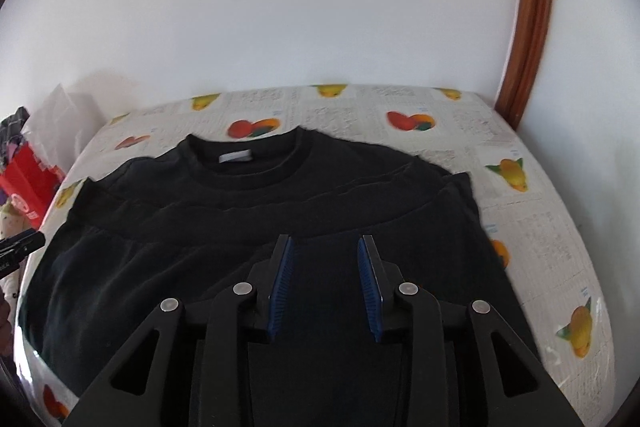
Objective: Fold small clothes
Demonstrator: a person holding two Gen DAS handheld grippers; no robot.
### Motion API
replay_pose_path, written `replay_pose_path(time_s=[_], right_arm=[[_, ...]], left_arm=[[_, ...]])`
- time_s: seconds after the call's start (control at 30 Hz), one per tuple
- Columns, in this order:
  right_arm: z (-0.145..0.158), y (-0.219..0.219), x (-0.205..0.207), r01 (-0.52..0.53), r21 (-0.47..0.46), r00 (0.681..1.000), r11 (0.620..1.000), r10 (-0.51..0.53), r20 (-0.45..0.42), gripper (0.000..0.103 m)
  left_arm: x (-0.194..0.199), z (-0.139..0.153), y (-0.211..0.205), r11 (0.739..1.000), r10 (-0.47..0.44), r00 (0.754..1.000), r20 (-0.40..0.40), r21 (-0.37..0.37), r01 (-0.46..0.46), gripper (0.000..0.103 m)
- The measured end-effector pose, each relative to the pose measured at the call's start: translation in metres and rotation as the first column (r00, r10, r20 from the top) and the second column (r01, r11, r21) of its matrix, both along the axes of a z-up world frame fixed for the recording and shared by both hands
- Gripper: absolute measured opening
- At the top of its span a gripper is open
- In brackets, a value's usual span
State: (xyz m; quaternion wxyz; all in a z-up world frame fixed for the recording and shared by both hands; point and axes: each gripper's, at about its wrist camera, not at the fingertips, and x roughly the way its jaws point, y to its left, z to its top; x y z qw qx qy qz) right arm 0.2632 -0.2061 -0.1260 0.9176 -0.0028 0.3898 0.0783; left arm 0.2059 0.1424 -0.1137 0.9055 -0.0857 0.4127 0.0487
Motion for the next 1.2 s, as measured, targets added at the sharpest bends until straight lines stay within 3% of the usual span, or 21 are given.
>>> replay_pose_path(time_s=[0.1,0.3,0.63,0.7,0.9,1.0,1.1,1.17,1.2], right_arm=[[-0.005,0.047,-0.021,-0.088,0.005,0.996,0.996,0.088,-0.012,0.034],[-0.016,0.142,-0.073,-0.251,0.030,0.968,0.967,0.251,0.000,0.053],[-0.045,0.261,-0.152,-0.518,0.014,0.855,0.855,0.519,-0.004,0.057],[-0.054,0.278,-0.160,-0.549,-0.024,0.836,0.835,0.549,-0.010,0.057],[-0.073,0.309,-0.166,-0.543,-0.173,0.834,0.822,0.551,0.001,0.060],[-0.086,0.328,-0.172,-0.517,-0.301,0.838,0.801,0.545,0.012,0.062],[-0.085,0.331,-0.175,-0.503,-0.348,0.834,0.791,0.550,0.044,0.055],[-0.083,0.331,-0.170,-0.472,-0.380,0.848,0.796,0.528,0.053,0.029],[-0.083,0.330,-0.167,-0.466,-0.386,0.851,0.796,0.523,0.052,0.025]], left_arm=[[-0.028,0.000,0.024,0.999,0.021,1.000,0.002,-0.025,-0.021,0.060],[-0.074,-0.014,0.067,0.996,0.067,0.997,-0.042,-0.060,-0.069,0.060],[-0.120,-0.027,0.097,0.991,0.072,0.997,-0.041,-0.107,-0.076,0.061],[-0.124,-0.032,0.103,0.988,0.075,0.996,-0.045,-0.134,-0.081,0.061],[-0.131,-0.043,0.110,0.981,0.069,0.997,-0.043,-0.176,-0.076,0.061],[-0.130,-0.044,0.112,0.979,0.068,0.997,-0.037,-0.190,-0.074,0.061],[-0.130,-0.045,0.112,0.977,0.075,0.996,-0.039,-0.199,-0.082,0.061],[-0.130,-0.045,0.112,0.976,0.081,0.996,-0.041,-0.201,-0.088,0.061],[-0.130,-0.045,0.112,0.975,0.084,0.996,-0.041,-0.204,-0.091,0.061]])
